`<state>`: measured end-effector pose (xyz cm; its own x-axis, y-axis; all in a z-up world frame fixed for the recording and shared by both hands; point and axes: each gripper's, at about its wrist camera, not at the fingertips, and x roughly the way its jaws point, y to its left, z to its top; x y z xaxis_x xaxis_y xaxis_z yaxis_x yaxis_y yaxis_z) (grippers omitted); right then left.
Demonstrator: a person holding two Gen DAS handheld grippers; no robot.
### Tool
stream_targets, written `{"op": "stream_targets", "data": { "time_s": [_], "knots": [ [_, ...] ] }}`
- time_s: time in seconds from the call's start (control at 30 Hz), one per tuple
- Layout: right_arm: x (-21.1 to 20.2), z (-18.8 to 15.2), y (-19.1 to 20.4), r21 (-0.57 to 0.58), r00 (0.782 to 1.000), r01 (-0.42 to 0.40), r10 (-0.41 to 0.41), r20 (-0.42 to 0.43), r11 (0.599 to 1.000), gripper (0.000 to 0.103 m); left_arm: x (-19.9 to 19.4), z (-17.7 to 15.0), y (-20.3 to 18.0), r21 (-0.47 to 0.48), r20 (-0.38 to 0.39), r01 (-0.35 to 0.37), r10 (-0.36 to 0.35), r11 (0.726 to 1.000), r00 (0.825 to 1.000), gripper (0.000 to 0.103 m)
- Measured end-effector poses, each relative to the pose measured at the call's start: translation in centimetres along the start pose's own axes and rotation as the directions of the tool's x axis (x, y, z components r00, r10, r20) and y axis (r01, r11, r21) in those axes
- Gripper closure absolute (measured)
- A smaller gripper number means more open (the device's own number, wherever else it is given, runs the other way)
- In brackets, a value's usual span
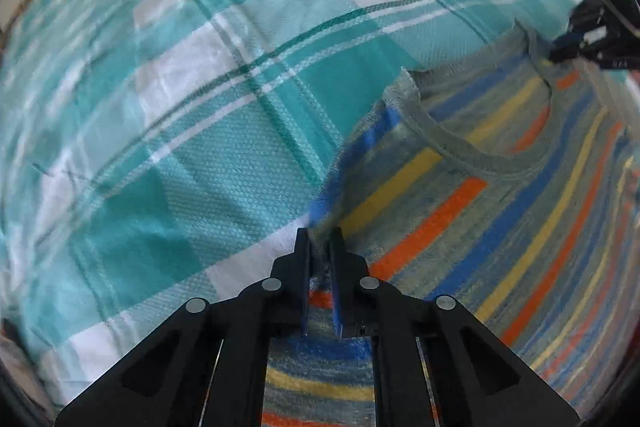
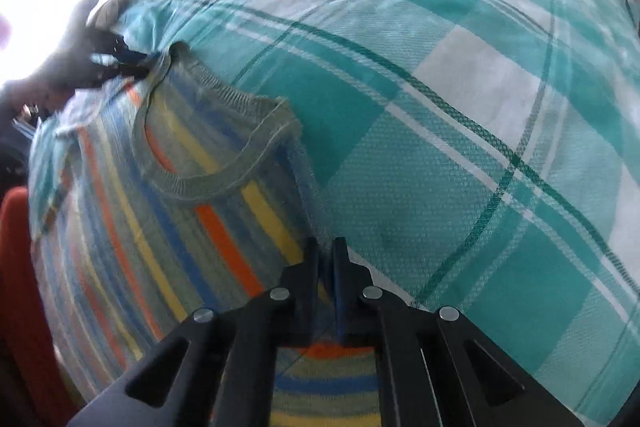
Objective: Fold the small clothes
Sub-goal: 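Grasp the sweater side edge with the left tool while the right tool grasps it, fold across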
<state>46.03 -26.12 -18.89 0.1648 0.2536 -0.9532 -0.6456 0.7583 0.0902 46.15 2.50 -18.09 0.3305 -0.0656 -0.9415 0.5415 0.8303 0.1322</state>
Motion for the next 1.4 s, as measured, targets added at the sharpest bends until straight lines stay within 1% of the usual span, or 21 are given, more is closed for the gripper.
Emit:
{"op": "stream_targets", "data": {
  "time_s": [0.03,0.07,0.1,0.13,0.2,0.23,0.33,0.4,0.63,0.73,0.93,1.03,1.07,1.1,1.13,1.17,1.2,1.23,1.33,1.37,1.4],
  "knots": [
    [-0.4,-0.1,1.1,-0.033,0.997,0.075,-0.075,0.006,0.997,0.097,-0.6,0.0,-1.1,0.011,0.016,-0.080,0.080,0.997,0.997,0.097],
    [-0.9,-0.3,2.0,-0.056,0.985,0.170,-0.169,0.024,0.984,0.097,-1.2,0.0,-2.1,0.007,0.039,-0.164,0.164,0.986,0.986,0.097],
    [-1.7,-0.5,3.2,-0.071,0.954,0.297,-0.294,0.060,0.952,0.097,-1.8,0.1,-2.8,-0.017,0.062,-0.223,0.224,0.975,0.973,0.097],
    [-2.4,-0.6,3.8,-0.059,0.930,0.362,-0.357,0.091,0.930,0.097,-2.3,0.1,-3.2,-0.044,0.078,-0.260,0.262,0.965,0.962,0.098],
    [-3.6,-0.8,4.4,-0.002,0.883,0.451,-0.446,0.143,0.893,0.098,-2.9,0.3,-3.7,-0.084,0.113,-0.322,0.331,0.943,0.937,0.098],
    [-3.9,-0.8,4.7,0.017,0.854,0.498,-0.494,0.162,0.867,0.098,-3.1,0.4,-3.4,-0.102,0.125,-0.343,0.354,0.934,0.927,0.098],
    [-4.4,-0.2,4.9,0.062,0.791,0.578,-0.577,0.204,0.814,0.098,-3.6,1.0,-3.0,-0.145,0.139,-0.373,0.392,0.916,0.909,0.098],
    [-4.3,0.4,4.6,0.094,0.771,0.595,-0.600,0.213,0.798,0.098,-3.5,1.7,-2.7,-0.152,0.140,-0.386,0.406,0.910,0.903,0.098],
    [-2.8,3.6,2.7,0.124,0.751,0.616,-0.627,0.207,0.778,0.098,-0.3,4.9,0.2,-0.186,0.119,-0.417,0.442,0.889,0.889,0.098],
    [-1.9,4.5,1.7,0.131,0.734,0.636,-0.648,0.201,0.761,0.098,0.6,6.1,1.0,-0.206,0.120,-0.427,0.455,0.881,0.882,0.098],
    [0.1,6.5,-1.1,0.143,0.734,0.642,-0.658,0.167,0.753,0.098,3.4,8.0,1.8,-0.200,0.095,-0.457,0.481,0.867,0.872,0.098],
    [1.6,7.2,-1.8,0.140,0.743,0.638,-0.653,0.146,0.757,0.098,5.1,8.1,2.1,-0.199,0.052,-0.429,0.447,0.881,0.893,0.093],
    [2.2,7.2,-1.9,0.136,0.754,0.628,-0.642,0.137,0.766,0.097,5.1,8.0,2.2,-0.202,0.056,-0.420,0.438,0.885,0.897,0.092],
    [2.7,7.0,-2.1,0.139,0.775,0.604,-0.619,0.128,0.785,0.097,4.7,8.0,2.5,-0.208,0.057,-0.405,0.424,0.890,0.904,0.081],
    [2.8,6.8,-2.4,0.150,0.790,0.581,-0.598,0.132,0.800,0.090,4.1,7.9,3.2,-0.222,0.048,-0.388,0.407,0.895,0.912,0.056],
    [2.4,6.3,-2.8,0.172,0.800,0.559,-0.582,0.146,0.811,0.070,3.5,7.8,3.9,-0.238,0.051,-0.372,0.394,0.897,0.918,0.042],
    [1.7,5.9,-3.3,0.200,0.805,0.543,-0.573,0.153,0.816,0.055,2.4,7.4,5.1,-0.271,0.058,-0.348,0.376,0.897,0.925,0.025],
    [0.4,5.0,-4.2,0.253,0.816,0.510,-0.556,0.159,0.822,0.033,1.0,6.5,6.3,-0.309,0.075,-0.311,0.349,0.899,0.934,0.024],
    [-4.4,1.1,-6.6,0.383,0.837,0.421,-0.515,0.187,0.823,0.031,-2.4,2.5,8.7,-0.394,0.095,-0.222,0.280,0.892,0.955,0.026],
    [-5.6,-0.2,-6.9,0.411,0.843,0.398,-0.504,0.187,0.820,0.035,-3.1,0.9,8.9,-0.401,0.107,-0.194,0.256,0.895,0.961,0.026],
    [-7.3,-2.5,-7.1,0.446,0.861,0.349,-0.470,0.193,0.824,0.038,-3.8,-1.1,8.7,-0.400,0.113,-0.173,0.236,0.900,0.965,0.026]
  ]
}}
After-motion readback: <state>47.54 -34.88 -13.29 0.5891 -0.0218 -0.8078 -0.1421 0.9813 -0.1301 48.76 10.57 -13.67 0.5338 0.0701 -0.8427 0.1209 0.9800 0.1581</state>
